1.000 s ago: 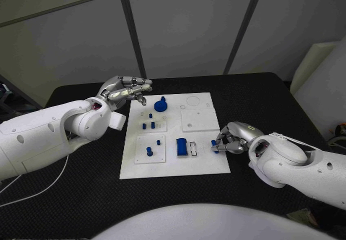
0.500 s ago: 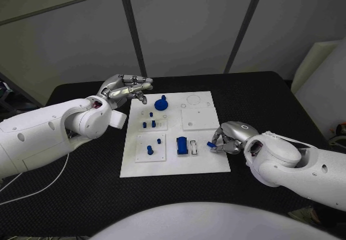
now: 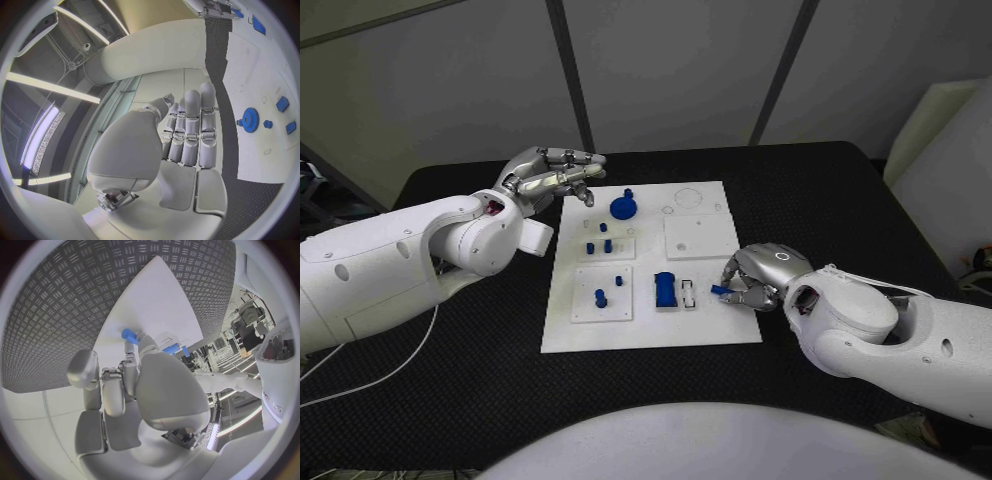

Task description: Assemble the parts on the task board

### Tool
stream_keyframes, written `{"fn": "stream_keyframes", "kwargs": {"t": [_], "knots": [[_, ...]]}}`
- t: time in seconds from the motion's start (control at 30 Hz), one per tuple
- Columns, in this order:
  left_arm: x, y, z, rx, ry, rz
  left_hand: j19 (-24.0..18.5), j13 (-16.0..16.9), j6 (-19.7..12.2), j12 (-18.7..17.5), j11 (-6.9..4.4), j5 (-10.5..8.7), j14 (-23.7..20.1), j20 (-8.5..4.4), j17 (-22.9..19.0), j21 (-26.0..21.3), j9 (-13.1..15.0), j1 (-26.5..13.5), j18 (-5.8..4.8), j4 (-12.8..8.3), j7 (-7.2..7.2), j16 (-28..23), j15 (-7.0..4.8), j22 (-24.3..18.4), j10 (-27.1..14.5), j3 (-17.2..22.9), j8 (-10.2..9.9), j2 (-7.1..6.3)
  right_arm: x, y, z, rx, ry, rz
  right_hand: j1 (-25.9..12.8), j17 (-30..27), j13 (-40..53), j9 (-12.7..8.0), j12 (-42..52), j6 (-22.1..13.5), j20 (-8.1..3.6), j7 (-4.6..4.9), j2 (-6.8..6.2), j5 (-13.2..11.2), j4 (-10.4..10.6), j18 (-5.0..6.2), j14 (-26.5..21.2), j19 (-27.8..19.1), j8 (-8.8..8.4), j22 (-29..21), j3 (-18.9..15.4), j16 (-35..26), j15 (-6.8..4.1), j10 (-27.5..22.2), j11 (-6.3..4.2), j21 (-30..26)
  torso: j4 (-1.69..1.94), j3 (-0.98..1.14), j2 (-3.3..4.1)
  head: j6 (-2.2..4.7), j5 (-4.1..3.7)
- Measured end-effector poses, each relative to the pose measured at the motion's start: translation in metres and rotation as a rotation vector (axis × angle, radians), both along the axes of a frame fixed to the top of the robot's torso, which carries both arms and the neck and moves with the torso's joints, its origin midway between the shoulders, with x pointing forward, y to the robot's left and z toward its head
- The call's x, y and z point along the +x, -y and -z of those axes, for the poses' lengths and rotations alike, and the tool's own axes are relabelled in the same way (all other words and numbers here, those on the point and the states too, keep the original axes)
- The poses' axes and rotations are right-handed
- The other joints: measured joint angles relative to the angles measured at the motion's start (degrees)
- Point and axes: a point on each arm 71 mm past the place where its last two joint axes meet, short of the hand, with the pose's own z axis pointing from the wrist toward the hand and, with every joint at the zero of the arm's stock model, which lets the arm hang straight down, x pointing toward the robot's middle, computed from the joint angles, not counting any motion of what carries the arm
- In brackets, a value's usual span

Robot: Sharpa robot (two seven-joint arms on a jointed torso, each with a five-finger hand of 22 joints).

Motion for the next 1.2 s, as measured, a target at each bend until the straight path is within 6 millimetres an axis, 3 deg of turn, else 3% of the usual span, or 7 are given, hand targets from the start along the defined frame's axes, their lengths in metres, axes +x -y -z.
{"fn": "stream_keyframes", "kwargs": {"t": [0.27,0.37,0.43,0.53,0.57,0.67,1.2], "knots": [[0.000,0.001,0.000,0.000,0.000,0.001,0.0,0.0,0.0,0.0,0.00,0.00,0.0,0.00,0.0,0.0,-0.1,0.0,0.00,0.0,0.00,0.0,0.00,0.0,0.0,0.0,0.0,0.00,-0.005,0.007,0.000,0.078,-0.073,0.071,-0.8,0.0,-0.1,-0.1,-0.3,0.2,-0.20,0.02,0.85,1.1,0.6,-0.03,0.2,0.2,-0.20,0.2,6.8,0.0,-0.22,0.4,-0.41,0.2,-0.01,-0.01,-0.03,0.15,0.03],[0.000,0.000,0.000,0.000,0.000,0.001,0.0,0.0,0.0,0.0,0.00,0.00,0.0,0.00,0.0,0.0,0.0,0.0,0.00,-0.2,0.00,0.0,0.00,0.0,0.0,-0.2,0.0,0.00,-0.006,0.008,0.000,0.113,-0.103,0.096,-0.9,0.0,-0.1,-5.5,-0.3,0.2,-0.20,0.06,0.92,1.1,-0.3,-0.93,0.1,0.2,-0.20,0.3,9.6,0.0,-0.48,0.5,-0.51,0.2,-0.01,0.00,-0.01,0.27,0.01],[0.000,0.000,0.000,0.000,0.000,0.001,0.0,0.0,0.0,0.0,0.00,0.00,0.0,0.00,0.0,0.0,0.0,0.0,0.00,-0.2,0.00,0.0,0.00,0.0,0.0,-0.2,0.0,0.00,-0.007,0.007,0.000,0.136,-0.119,0.111,-1.0,0.0,-0.1,-6.8,-0.3,0.2,-0.20,0.07,0.99,1.1,-0.8,-0.93,0.1,0.2,-0.20,0.4,10.1,0.0,-0.49,0.5,-0.51,0.2,-0.01,0.00,0.01,0.31,0.13],[0.000,0.000,0.000,0.000,0.000,0.001,0.0,0.0,0.0,0.0,0.00,0.00,0.0,0.00,0.0,0.0,0.0,0.2,0.00,-0.3,0.00,0.0,0.00,0.1,0.0,0.0,0.0,0.15,-0.009,0.007,0.000,0.167,-0.133,0.130,-1.8,0.0,-0.9,-7.0,-0.3,0.2,-0.20,0.07,0.49,1.1,-1.4,-0.93,0.1,0.2,-0.20,0.4,10.8,0.0,-0.49,0.5,-0.51,0.2,-0.01,0.00,0.04,0.34,0.24],[0.000,0.000,0.000,0.000,0.000,0.001,0.0,0.0,0.0,0.0,0.00,0.00,0.0,0.00,0.0,0.0,0.0,0.5,0.00,-0.3,0.00,0.0,0.00,0.1,0.0,0.0,0.0,-0.07,-0.010,0.007,0.001,0.176,-0.136,0.135,-2.6,0.0,-3.6,-7.0,-0.3,0.2,-0.20,0.07,-0.23,1.1,-1.1,-0.93,0.1,0.2,-0.20,0.5,13.6,0.0,-0.49,0.5,-0.51,0.2,-0.01,0.00,0.04,0.34,0.26],[0.000,0.000,0.000,0.000,-0.001,0.001,0.0,0.0,0.0,0.0,0.00,0.00,0.0,0.00,0.0,0.0,0.0,0.5,0.00,-0.3,0.00,0.2,0.00,0.1,0.0,0.0,0.0,-0.08,-0.011,0.005,-0.002,0.218,-0.127,0.150,-3.4,0.0,-6.0,-7.1,-0.3,0.2,-0.20,0.08,-1.03,1.0,-0.8,-0.93,0.1,0.2,-0.20,0.5,15.2,0.0,-0.49,0.7,-0.71,0.2,-0.01,-0.01,0.05,0.41,0.27],[0.000,0.002,0.000,-0.002,-0.001,0.005,0.0,0.0,0.0,0.0,0.00,0.00,0.0,0.00,0.0,0.0,-0.1,0.5,0.00,-0.3,0.00,0.2,0.00,0.1,0.0,0.0,0.0,-0.08,-0.003,-0.018,-0.014,0.393,-0.079,0.173,-5.7,0.0,-7.2,-7.1,-0.1,0.5,-0.40,0.36,-2.56,0.7,-0.5,-0.92,0.1,0.4,-0.17,0.7,16.7,0.0,-0.49,0.7,-0.72,0.5,0.01,-0.02,0.12,0.52,0.15]]}}
